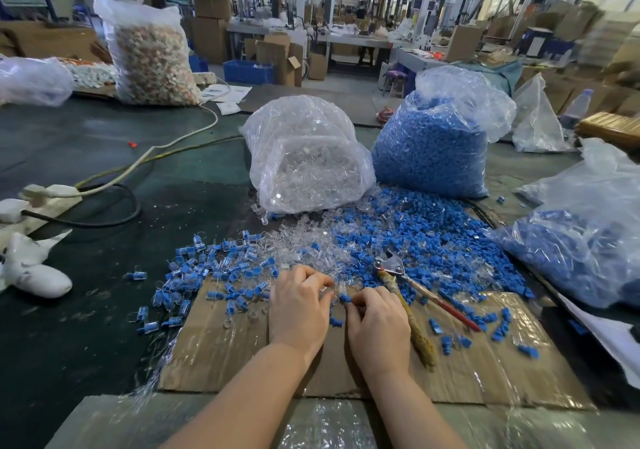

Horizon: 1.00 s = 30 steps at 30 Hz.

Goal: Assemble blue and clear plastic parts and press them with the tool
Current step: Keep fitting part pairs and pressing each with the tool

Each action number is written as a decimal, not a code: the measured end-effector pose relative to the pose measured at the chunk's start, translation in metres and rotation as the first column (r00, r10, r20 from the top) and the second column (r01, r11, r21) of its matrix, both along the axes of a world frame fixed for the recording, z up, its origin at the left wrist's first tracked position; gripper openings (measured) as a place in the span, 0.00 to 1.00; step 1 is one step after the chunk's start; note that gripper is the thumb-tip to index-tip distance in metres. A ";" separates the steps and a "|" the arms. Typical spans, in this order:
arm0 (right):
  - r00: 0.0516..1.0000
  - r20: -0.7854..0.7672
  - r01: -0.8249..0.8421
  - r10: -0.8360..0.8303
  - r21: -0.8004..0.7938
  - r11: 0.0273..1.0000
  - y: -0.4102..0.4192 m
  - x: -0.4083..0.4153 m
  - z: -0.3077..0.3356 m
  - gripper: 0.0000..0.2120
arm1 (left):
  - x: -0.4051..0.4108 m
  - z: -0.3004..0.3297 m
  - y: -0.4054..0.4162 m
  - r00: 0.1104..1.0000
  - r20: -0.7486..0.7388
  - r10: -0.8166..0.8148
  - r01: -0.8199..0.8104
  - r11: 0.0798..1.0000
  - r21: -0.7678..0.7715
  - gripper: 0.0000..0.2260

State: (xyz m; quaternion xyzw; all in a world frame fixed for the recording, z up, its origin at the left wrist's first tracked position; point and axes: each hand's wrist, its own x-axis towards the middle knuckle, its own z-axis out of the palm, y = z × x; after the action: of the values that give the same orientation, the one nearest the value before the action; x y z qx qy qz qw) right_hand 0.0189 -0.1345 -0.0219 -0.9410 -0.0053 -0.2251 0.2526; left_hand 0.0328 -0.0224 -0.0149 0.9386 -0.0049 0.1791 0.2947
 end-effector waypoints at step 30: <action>1.000 -0.014 0.007 -0.007 -0.025 1.000 0.001 0.000 0.001 0.05 | 0.017 0.018 -0.009 0.965 -0.162 -0.206 0.200 0.978 -0.051 0.10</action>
State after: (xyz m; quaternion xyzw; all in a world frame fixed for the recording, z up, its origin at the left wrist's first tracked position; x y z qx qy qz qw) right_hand 0.0185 -0.1336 -0.0208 -0.9457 -0.0030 -0.2193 0.2399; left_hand 0.0502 -0.0316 0.0026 0.9397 -0.0734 0.0689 0.3268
